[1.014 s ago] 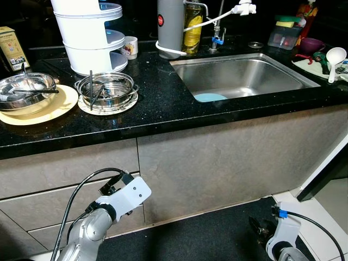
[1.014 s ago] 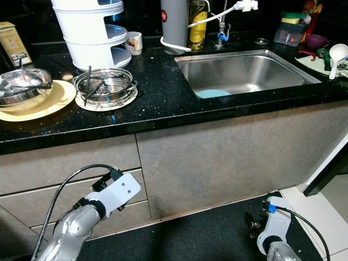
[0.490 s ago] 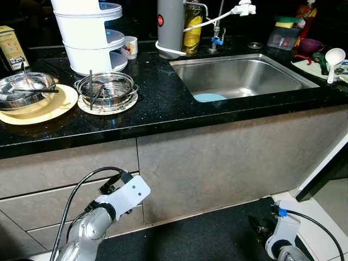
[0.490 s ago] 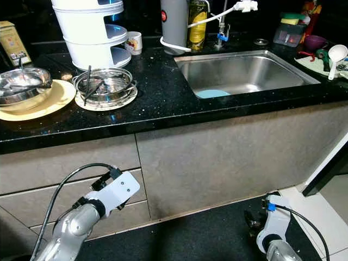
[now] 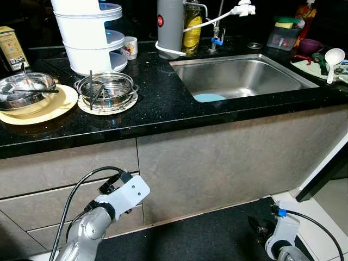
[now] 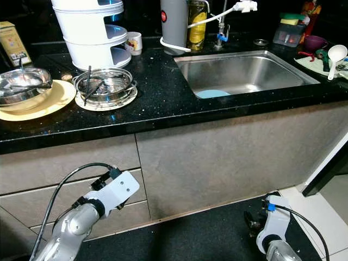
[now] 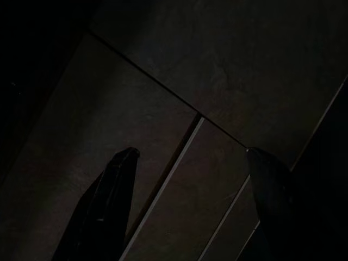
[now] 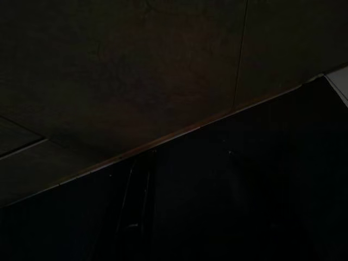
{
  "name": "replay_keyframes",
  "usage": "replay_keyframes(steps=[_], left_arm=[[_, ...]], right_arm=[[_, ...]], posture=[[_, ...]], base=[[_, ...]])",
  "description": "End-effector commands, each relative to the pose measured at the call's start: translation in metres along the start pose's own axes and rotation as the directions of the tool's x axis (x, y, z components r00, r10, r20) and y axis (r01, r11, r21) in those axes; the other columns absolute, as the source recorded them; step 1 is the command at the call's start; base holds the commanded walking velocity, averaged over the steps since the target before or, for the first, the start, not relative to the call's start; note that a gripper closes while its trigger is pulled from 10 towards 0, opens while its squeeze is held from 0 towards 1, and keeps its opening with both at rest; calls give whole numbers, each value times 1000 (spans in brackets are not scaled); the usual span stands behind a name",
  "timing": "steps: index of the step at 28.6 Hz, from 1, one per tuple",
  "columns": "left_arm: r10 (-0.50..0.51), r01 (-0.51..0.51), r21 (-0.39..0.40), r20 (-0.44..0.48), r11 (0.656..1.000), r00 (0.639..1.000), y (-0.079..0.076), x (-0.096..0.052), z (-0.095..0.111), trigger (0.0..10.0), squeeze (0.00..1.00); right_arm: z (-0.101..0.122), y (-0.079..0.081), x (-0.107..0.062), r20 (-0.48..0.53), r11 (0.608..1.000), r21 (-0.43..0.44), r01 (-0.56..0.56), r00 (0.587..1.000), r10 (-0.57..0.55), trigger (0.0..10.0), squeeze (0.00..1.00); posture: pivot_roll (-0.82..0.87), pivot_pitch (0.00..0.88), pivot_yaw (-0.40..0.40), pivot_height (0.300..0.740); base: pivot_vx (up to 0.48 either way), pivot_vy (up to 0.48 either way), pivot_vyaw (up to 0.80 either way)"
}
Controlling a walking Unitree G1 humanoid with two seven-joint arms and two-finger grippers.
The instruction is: Kitchen organization
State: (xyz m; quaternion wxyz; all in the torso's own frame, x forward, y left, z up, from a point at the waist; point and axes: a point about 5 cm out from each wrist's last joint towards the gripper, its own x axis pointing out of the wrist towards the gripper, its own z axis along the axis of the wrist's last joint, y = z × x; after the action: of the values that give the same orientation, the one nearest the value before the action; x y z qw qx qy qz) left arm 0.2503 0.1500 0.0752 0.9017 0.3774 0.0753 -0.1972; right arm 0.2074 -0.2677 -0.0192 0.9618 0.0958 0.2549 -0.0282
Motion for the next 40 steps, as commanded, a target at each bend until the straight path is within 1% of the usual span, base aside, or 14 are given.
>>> replay_keyframes(steps=[1,18,24,40], left_arm=[[-12,12,5,-17,1000,1000,0,0,-4,10000,0],[-9,9,4,-13,1000,1000,1,-4,-3,10000,0],[-11,11,4,-14,1000,1000,1,-4,-2,10000,0],[-9,9,3,-17,1000,1000,2,-2,-5,10000,0]], right_arm=[[-1,3,0,-13,1000,-8,-12,1000,11,10000,0],[-2,3,-2,-13,1000,-7,-12,1000,12,10000,0],[-3,4,-3,-15,1000,-5,-12,1000,12,10000,0],[-4,7,0,-20,1000,-3,-12,1000,12,10000,0]], posture=[[13,0,-45,740],[11,0,-33,740],[29,0,-42,740],[18,0,-45,740]], base=[[0,0,0],[0,0,0],[0,0,0],[0,0,0]])
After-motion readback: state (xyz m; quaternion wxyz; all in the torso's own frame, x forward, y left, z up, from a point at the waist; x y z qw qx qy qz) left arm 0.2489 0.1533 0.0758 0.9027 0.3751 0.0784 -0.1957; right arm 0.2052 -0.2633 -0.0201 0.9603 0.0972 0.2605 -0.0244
